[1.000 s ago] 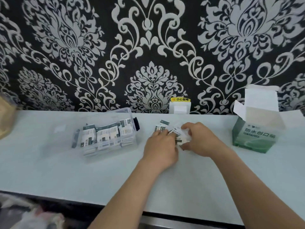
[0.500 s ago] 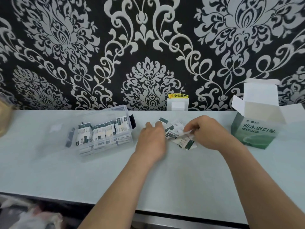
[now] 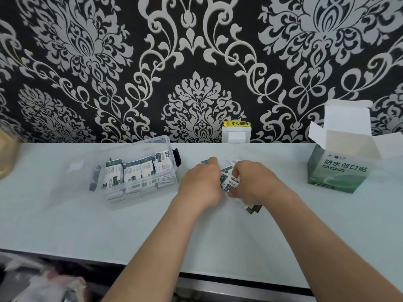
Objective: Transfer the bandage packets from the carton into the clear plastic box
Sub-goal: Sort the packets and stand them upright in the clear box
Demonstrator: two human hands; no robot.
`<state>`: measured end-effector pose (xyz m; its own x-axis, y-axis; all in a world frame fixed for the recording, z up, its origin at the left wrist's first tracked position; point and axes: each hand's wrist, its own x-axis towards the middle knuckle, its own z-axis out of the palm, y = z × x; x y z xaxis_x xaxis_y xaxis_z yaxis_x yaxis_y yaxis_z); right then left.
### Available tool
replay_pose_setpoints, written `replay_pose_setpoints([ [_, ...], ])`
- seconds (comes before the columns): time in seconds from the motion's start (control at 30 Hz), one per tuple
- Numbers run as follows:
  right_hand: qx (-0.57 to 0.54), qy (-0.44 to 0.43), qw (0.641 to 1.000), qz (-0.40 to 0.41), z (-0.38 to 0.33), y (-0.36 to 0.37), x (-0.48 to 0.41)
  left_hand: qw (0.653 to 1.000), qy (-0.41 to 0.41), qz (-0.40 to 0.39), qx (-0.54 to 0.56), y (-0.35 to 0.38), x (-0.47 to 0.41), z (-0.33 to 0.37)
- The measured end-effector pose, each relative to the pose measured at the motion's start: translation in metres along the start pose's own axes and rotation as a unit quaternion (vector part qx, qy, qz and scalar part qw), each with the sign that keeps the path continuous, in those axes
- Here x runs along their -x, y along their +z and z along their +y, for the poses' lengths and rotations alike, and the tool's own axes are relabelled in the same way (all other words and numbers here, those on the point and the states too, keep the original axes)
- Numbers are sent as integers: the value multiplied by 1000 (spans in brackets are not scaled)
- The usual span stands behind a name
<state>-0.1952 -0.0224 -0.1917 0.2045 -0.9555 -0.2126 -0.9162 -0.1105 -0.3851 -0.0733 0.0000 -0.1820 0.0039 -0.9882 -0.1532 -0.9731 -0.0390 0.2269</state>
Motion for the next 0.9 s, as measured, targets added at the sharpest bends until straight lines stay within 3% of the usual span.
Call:
replay_pose_setpoints([
  [0.2,-68,12,998,-4,12,-7,-2,998,2,-63,10,-2,0,-5],
  [0.33,-217,31,975,48,22,-12,-2,998,-4,-44,50,-10,2,-7],
  [0.43,-320,61,938,121,25,-9,-6,976,7,10,215,-17,2,-5],
  [0.53,-474,61,876,73,19,-8,-3,915,18,4,404,-12,5,9],
  [0.6,-593,50,803,0,14,-12,5,928,25,51,369,-2,1,18],
  [0.63,-616,37,787,-28,13,-13,8,943,28,87,321,1,0,21],
  [0.7,-604,10,795,-57,17,-15,11,958,31,134,251,3,-2,24],
  [0.8,-595,7,799,-83,26,-19,13,960,21,136,245,5,-7,27],
  [0.9,-537,16,843,-6,32,-22,12,959,19,119,256,8,-16,27],
])
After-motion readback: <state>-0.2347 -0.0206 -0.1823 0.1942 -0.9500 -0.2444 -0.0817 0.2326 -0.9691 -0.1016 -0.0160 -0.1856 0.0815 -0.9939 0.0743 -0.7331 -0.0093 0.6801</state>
